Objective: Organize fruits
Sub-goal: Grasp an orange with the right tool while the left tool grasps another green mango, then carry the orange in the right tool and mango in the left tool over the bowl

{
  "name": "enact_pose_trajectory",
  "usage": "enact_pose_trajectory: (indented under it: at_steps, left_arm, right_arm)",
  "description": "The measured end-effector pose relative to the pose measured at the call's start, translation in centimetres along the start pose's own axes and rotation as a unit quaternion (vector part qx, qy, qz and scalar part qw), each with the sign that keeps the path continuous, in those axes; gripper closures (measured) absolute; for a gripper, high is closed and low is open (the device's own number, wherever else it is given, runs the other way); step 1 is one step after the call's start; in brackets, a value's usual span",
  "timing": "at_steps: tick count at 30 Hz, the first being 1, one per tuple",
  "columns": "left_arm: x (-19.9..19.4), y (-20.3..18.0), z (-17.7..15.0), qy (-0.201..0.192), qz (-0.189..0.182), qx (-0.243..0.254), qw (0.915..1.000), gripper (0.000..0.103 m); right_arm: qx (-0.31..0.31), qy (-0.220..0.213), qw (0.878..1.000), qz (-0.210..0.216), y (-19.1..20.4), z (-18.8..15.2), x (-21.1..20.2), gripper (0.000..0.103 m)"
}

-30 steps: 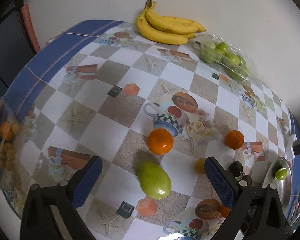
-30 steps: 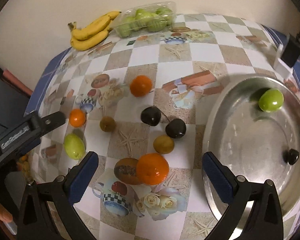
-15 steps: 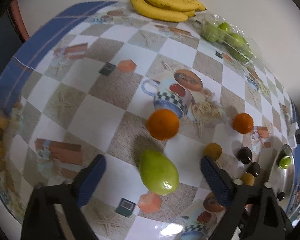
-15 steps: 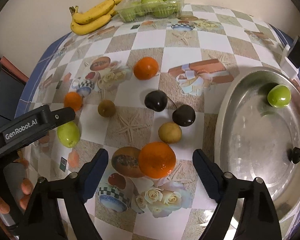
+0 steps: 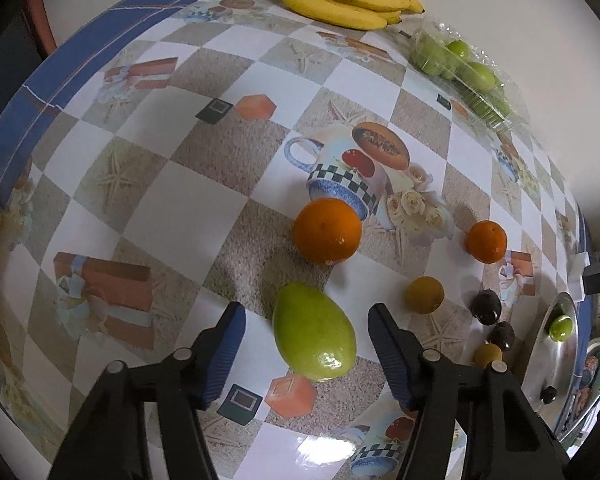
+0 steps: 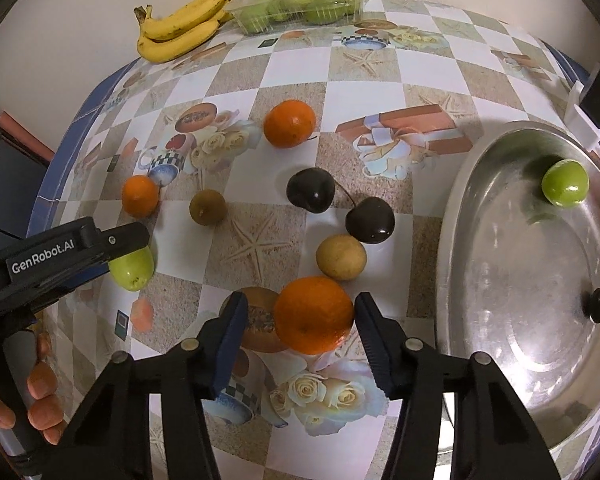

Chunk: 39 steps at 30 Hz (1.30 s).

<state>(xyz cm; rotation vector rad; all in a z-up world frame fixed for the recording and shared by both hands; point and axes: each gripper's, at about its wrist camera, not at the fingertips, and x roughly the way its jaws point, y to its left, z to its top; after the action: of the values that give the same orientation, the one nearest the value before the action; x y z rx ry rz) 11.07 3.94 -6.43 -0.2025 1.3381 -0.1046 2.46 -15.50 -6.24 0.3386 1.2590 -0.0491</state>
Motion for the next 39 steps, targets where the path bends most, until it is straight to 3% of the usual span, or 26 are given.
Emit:
enact_pose_trajectory:
  at_steps: [6, 15, 27, 39]
  left_arm:
    - [0.0, 0.1, -0.1, 0.005, -0.011, -0.007, 0.9999, 0.058]
    - [-1.2, 0.5, 0.1, -0.017, -0.015, -0.015, 0.9996, 0.059]
    - [-6.4, -1.7, 0.1, -0.092, -0.051, 0.009, 0.9944, 0.059]
    - [-6.1, -6.3, -1.9, -0.077, -0.055, 0.074, 0.9927, 0.059]
  right_arm:
    - [0.001, 0.001, 1.0, -0.004, 0.0, 0.1, 0.2, 0.061]
    - [0.01, -0.01, 1.0, 0.016, -0.3, 0.2, -0.9, 0.062]
    - [0.022, -0.06, 0.998, 0.015, -0.9, 0.7, -4.7, 0.062]
    - [0.071, -0.061, 0.995, -0.037, -5.2, 0.7, -6.1, 0.062]
